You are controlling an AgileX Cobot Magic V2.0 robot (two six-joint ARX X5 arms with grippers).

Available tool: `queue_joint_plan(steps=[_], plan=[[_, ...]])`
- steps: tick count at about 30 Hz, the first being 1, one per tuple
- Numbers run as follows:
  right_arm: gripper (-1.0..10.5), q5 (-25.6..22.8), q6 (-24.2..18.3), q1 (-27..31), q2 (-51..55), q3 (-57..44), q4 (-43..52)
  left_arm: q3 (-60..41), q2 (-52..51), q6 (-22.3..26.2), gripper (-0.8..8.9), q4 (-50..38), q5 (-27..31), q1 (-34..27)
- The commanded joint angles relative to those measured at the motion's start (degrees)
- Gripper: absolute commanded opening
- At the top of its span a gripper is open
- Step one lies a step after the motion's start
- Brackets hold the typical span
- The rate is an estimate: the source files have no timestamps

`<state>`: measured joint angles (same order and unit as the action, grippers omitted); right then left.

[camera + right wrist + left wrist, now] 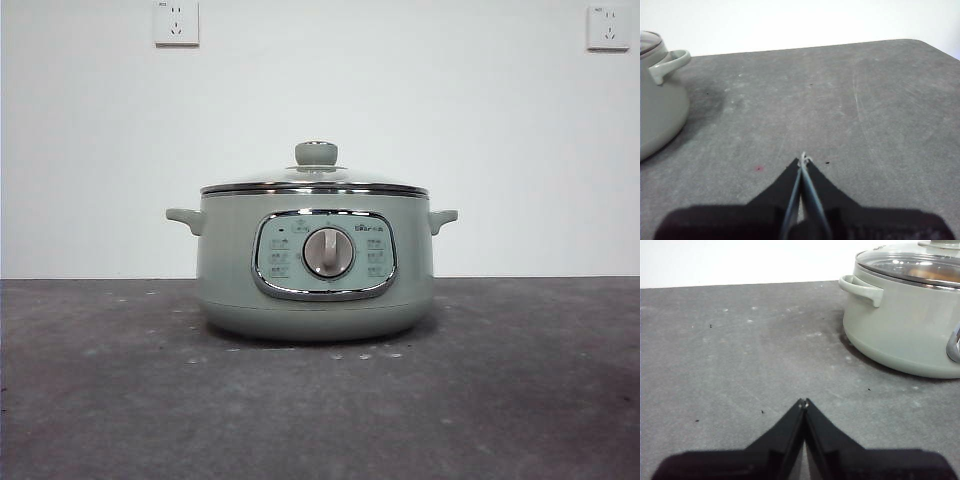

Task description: Pick up the corn,open the lid,put the corn in the pot,close the lid

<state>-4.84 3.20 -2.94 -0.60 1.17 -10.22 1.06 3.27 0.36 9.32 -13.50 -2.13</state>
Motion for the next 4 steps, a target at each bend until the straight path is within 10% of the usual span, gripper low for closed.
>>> queue_joint_plan(steps=[1, 4], plan=[[0.0, 0.0, -0.2, 0.0, 0.1, -0.3, -0.1, -0.5, 0.0, -0.3, -0.04, -0.4, 0.0, -0.2], [0.0, 0.0, -0.2, 0.0, 0.1, -0.3, -0.1, -0.5, 0.0, -0.3, -0.04, -0.4, 0.0, -0.2]])
